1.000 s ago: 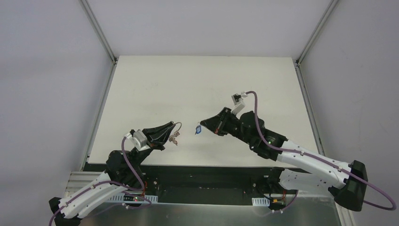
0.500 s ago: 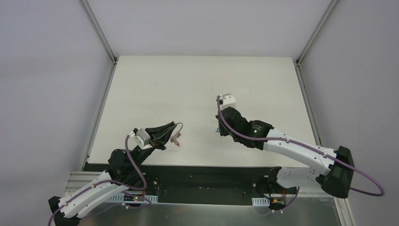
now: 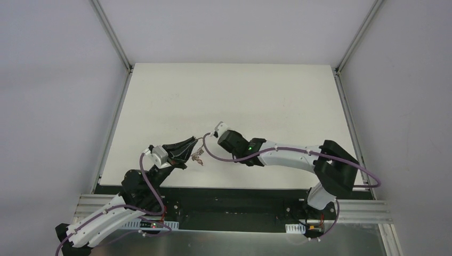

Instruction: Put the keys on the keyring

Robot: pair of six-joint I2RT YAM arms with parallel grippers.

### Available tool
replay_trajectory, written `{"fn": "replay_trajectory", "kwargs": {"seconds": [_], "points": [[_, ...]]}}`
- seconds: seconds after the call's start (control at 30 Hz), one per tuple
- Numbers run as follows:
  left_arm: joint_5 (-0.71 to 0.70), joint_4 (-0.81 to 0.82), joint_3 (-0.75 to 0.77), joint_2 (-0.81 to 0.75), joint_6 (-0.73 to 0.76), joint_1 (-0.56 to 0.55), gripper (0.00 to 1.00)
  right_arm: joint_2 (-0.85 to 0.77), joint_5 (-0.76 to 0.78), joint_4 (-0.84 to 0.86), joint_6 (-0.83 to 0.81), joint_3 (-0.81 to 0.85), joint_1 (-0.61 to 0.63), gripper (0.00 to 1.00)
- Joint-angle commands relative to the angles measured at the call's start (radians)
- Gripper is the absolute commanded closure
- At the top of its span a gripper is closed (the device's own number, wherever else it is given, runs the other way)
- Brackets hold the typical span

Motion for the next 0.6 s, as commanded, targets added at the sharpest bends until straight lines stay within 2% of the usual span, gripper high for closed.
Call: {"fn": "replay_trajectory", "kwargs": {"seconds": [0.0, 0.1, 0.2, 0.4, 0.47, 0.57], "points": [[-0.062, 0.037, 0.000, -0.050, 0.001, -0.010, 1.00, 0.040, 0.036, 0.118, -0.151, -0.016, 0.061, 1.00], [-0.075, 0.029, -0.002, -0.073, -0.003, -0.011, 1.00, 0.019, 0.034, 0.117, -0.130, -0.061, 0.101, 1.00], [-0.074, 0.025, -0.001, -0.079, -0.004, -0.014, 1.00, -0.057, 0.042, 0.067, -0.028, -0.088, 0.122, 0.81], [-0.068, 0.019, 0.002, -0.082, -0.009, -0.018, 1.00, -0.325, 0.039, 0.060, 0.178, -0.208, 0.124, 0.59], [-0.067, 0.019, 0.003, -0.082, -0.009, -0.017, 1.00, -0.399, 0.033, 0.064, 0.273, -0.243, 0.123, 0.52], [-0.065, 0.018, 0.005, -0.076, -0.010, -0.016, 1.00, -0.475, 0.007, 0.076, 0.485, -0.284, 0.092, 0.46]]}}
